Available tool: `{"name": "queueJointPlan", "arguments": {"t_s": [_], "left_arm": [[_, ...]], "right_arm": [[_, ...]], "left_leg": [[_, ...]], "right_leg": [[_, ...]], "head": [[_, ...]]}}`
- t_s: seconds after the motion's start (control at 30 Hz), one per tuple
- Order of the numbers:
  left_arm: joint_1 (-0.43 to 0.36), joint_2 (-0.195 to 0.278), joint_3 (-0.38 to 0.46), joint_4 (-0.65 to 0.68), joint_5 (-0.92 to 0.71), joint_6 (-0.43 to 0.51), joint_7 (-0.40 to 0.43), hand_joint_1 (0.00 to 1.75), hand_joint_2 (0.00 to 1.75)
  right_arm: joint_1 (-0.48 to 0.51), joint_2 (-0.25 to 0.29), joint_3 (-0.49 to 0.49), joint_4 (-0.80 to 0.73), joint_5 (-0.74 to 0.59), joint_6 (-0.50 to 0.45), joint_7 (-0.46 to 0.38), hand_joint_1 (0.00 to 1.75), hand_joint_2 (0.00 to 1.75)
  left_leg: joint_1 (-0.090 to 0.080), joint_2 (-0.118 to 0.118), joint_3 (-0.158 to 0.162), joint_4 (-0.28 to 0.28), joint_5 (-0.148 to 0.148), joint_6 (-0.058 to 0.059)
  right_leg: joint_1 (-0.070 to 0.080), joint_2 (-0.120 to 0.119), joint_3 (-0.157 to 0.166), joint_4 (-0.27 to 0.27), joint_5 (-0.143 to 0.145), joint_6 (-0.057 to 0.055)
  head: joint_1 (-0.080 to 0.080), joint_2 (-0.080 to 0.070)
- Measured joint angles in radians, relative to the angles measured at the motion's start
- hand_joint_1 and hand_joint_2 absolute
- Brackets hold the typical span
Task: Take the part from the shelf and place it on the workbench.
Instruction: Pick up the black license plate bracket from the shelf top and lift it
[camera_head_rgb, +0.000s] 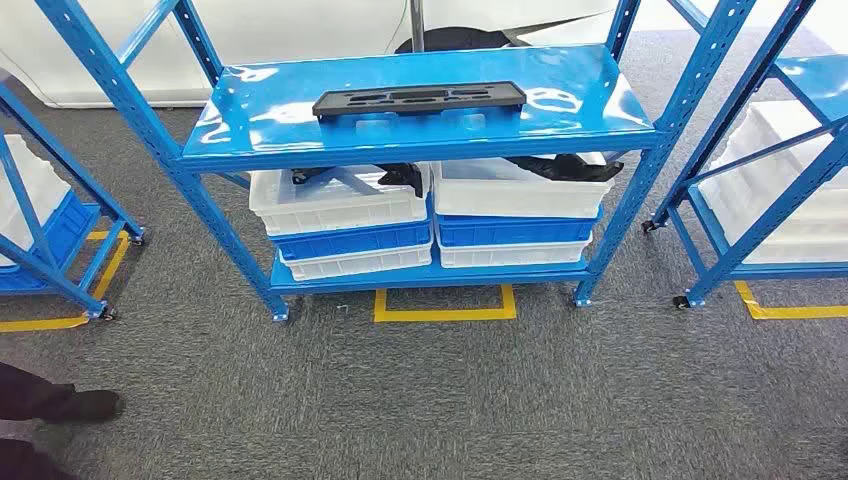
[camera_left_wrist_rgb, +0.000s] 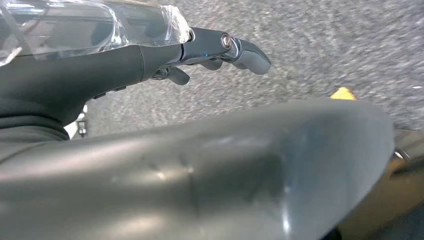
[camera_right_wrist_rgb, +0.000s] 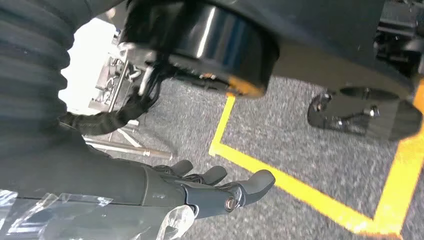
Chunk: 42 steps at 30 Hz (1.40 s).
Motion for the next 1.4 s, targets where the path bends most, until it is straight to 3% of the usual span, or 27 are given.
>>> {"name": "queueJointPlan", "arguments": {"t_s": [0.1,0.17,0.23,0.27,0.37,0.4,0.43,0.47,0.53,0.6,0.67,0.73,0.8,0.87,0.9,0.93,0.97,1.0,1.07,1.1,1.13,1.2,1.27,1.3,1.33,1.4], "left_arm": [[-0.001,0.0,0.0,0.002,0.0,-0.002,0.0,0.0,0.0],[0.0,-0.001,0.0,0.003,0.0,-0.003,0.0,0.0,0.0],[0.0,-0.002,0.0,0.003,0.001,-0.005,0.0,0.0,0.0],[0.0,-0.003,0.0,0.003,0.004,-0.007,-0.001,0.0,0.0],[0.001,-0.006,0.0,0.003,0.012,-0.016,-0.002,0.0,0.0],[0.003,-0.007,0.0,0.003,0.014,-0.018,-0.004,0.0,0.0],[0.004,-0.008,0.0,0.003,0.014,-0.02,-0.006,0.0,0.0],[0.005,-0.008,0.0,0.003,0.015,-0.02,-0.008,0.0,0.0],[0.005,-0.009,0.0,0.003,0.015,-0.021,-0.01,0.0,0.0],[0.003,-0.008,0.0,0.004,0.015,-0.021,-0.012,0.0,0.0],[-0.001,-0.009,0.0,0.004,0.016,-0.022,-0.012,0.0,0.0],[-0.005,-0.009,0.001,0.004,0.015,-0.021,-0.012,0.0,0.0],[-0.008,-0.009,0.001,0.004,0.015,-0.022,-0.012,0.0,0.0],[-0.002,-0.009,0.001,0.004,0.014,-0.023,-0.012,0.0,0.0],[0.003,-0.01,0.001,0.004,0.013,-0.023,-0.012,0.0,0.0],[0.007,-0.01,0.001,0.004,0.012,-0.024,-0.012,0.0,0.0],[0.009,-0.01,0.001,0.004,0.011,-0.025,-0.012,0.0,0.0],[0.011,-0.009,0.001,0.004,0.011,-0.026,-0.012,0.0,0.0],[0.014,-0.004,0.001,0.005,0.01,-0.028,-0.012,0.0,0.0],[0.016,-0.002,0.001,0.006,0.01,-0.03,-0.012,0.0,0.0],[0.016,0.0,0.001,0.006,0.01,-0.032,-0.012,0.0,0.0],[0.008,0.0,0.001,0.006,0.008,-0.035,-0.012,0.0,0.0],[-0.001,-0.001,0.001,0.006,0.003,-0.037,-0.012,0.0,0.0],[-0.002,-0.002,0.001,0.007,0.0,-0.037,-0.012,0.0,0.0],[-0.002,-0.001,0.001,0.007,-0.003,-0.038,-0.012,0.0,0.0],[0.002,-0.002,0.001,0.007,-0.006,-0.039,-0.011,0.0,0.0]], "right_arm": [[-0.001,0.001,0.001,0.003,0.001,0.0,-0.001,0.0,1.75],[-0.003,-0.001,0.0,0.004,0.002,0.0,-0.002,0.0,1.75],[-0.003,-0.002,0.001,0.004,0.005,0.002,-0.002,0.0,1.75],[-0.003,-0.003,0.001,0.004,0.006,0.002,-0.002,0.0,1.31],[-0.009,-0.005,0.001,0.005,0.006,0.006,-0.005,0.0,0.0],[-0.009,-0.006,0.001,0.005,0.007,0.007,-0.005,0.0,0.0],[-0.007,-0.007,0.002,0.005,0.008,0.008,-0.006,0.0,0.0],[-0.004,-0.008,0.003,0.005,0.009,0.008,-0.006,0.0,0.0],[0.006,-0.008,0.007,0.006,0.011,0.009,-0.006,0.0,0.0],[0.009,-0.007,0.013,0.006,0.015,0.009,-0.009,0.0,0.0],[0.007,-0.007,0.016,0.006,0.017,0.009,-0.01,0.0,0.0],[0.009,-0.006,0.017,0.006,0.018,0.009,-0.01,0.0,0.0],[0.013,-0.006,0.018,0.006,0.018,0.009,-0.012,0.0,0.0],[0.017,-0.006,0.018,0.008,0.019,0.009,-0.016,0.0,0.0],[0.02,-0.006,0.018,0.009,0.018,0.01,-0.018,0.0,0.0],[0.022,-0.007,0.018,0.01,0.018,0.012,-0.02,0.0,0.0],[0.024,-0.007,0.018,0.01,0.018,0.014,-0.022,0.0,0.0],[0.026,-0.006,0.018,0.01,0.017,0.017,-0.025,0.0,0.0],[0.026,-0.004,0.018,0.011,0.017,0.022,-0.035,0.0,0.0],[0.024,-0.002,0.018,0.011,0.016,0.023,-0.042,0.0,0.0],[0.022,0.0,0.018,0.011,0.017,0.023,-0.051,0.0,0.0],[0.016,0.0,0.018,0.011,0.02,0.024,-0.069,0.0,0.0],[0.012,0.0,0.019,0.011,0.025,0.027,-0.08,0.0,0.0],[0.01,0.0,0.019,0.011,0.027,0.029,-0.083,0.0,0.0],[0.01,-0.001,0.021,0.011,0.03,0.032,-0.084,0.0,0.0],[0.014,-0.001,0.026,0.011,0.04,0.035,-0.085,0.0,0.0]], "left_leg": [[-0.011,0.002,0.025,-0.051,-0.013,0.018],[-0.01,0.002,0.051,-0.087,-0.025,0.016],[0.002,0.002,0.084,-0.108,-0.034,0.005],[0.007,0.002,0.098,-0.112,-0.04,-0.001],[0.019,0.003,0.135,-0.114,-0.074,-0.019],[0.025,0.002,0.152,-0.114,-0.087,-0.024],[0.032,0.0,0.171,-0.114,-0.101,-0.031],[0.04,-0.003,0.192,-0.114,-0.116,-0.038],[0.049,-0.007,0.224,-0.115,-0.145,-0.056],[0.049,-0.007,0.253,-0.129,-0.166,-0.076],[0.05,-0.005,0.278,-0.136,-0.168,-0.09],[0.052,-0.003,0.26,-0.081,-0.162,-0.097],[0.052,-0.002,0.165,0.064,-0.186,-0.104],[0.051,-0.002,0.043,0.204,-0.246,-0.107],[0.049,-0.002,0.0,0.228,-0.272,-0.106],[0.047,-0.002,-0.027,0.218,-0.282,-0.101],[0.042,-0.002,-0.039,0.178,-0.268,-0.092],[0.035,-0.001,-0.041,0.114,-0.219,-0.078],[0.014,-0.007,-0.032,-0.012,-0.068,-0.042],[0.003,-0.009,-0.021,-0.052,-0.009,-0.028],[-0.003,-0.012,-0.006,-0.074,0.018,-0.02],[-0.003,-0.016,0.041,-0.095,0.01,-0.014],[0.003,-0.018,0.082,-0.107,-0.007,-0.009],[0.005,-0.018,0.096,-0.109,-0.02,-0.007],[0.005,-0.018,0.112,-0.109,-0.036,-0.005],[0.005,-0.02,0.151,-0.11,-0.072,-0.003]], "right_leg": [[-0.005,0.003,0.005,-0.011,-0.001,0.006],[-0.006,0.001,0.013,-0.01,0.005,0.014],[-0.005,-0.003,0.003,0.039,-0.003,0.024],[-0.005,-0.004,-0.026,0.093,-0.02,0.029],[-0.011,-0.006,-0.15,0.272,-0.089,0.049],[-0.013,-0.006,-0.171,0.284,-0.094,0.055],[-0.016,-0.007,-0.176,0.261,-0.078,0.063],[-0.02,-0.009,-0.169,0.207,-0.04,0.072],[-0.032,-0.022,-0.146,0.084,0.059,0.086],[-0.034,-0.034,-0.132,0.026,0.098,0.077],[-0.032,-0.031,-0.116,0.018,0.088,0.053],[-0.035,-0.024,-0.093,0.013,0.082,0.034],[-0.035,-0.023,-0.07,0.009,0.066,0.021],[-0.033,-0.017,-0.048,0.006,0.045,0.017],[-0.032,-0.013,-0.033,0.004,0.034,0.016],[-0.03,-0.01,-0.015,-0.001,0.023,0.016],[-0.028,-0.008,0.006,-0.007,0.011,0.017],[-0.026,-0.007,0.028,-0.016,0.001,0.017],[-0.023,-0.005,0.072,-0.039,-0.02,0.024],[-0.023,-0.004,0.098,-0.057,-0.028,0.03],[-0.022,-0.003,0.12,-0.065,-0.027,0.037],[-0.019,-0.003,0.132,-0.025,0.001,0.05],[-0.017,-0.006,0.061,0.117,0.034,0.056],[-0.017,-0.008,0.006,0.195,0.025,0.057],[-0.016,-0.009,-0.052,0.258,-0.006,0.058],[-0.013,-0.009,-0.142,0.304,-0.111,0.059]], "head": [[0.006,0.0],[0.003,0.0],[0.002,0.0],[0.003,0.0],[0.005,0.0],[0.006,0.0],[0.006,0.0],[0.008,0.0],[0.021,0.0],[0.035,0.0],[0.039,0.0],[0.039,0.0],[0.038,0.0],[0.039,0.0],[0.039,0.0],[0.039,0.0],[0.039,0.0],[0.039,0.0],[0.04,0.0],[0.041,0.0],[0.04,0.0],[0.038,0.0],[0.04,-0.001],[0.042,-0.001],[0.043,-0.001],[0.044,0.0]]}}
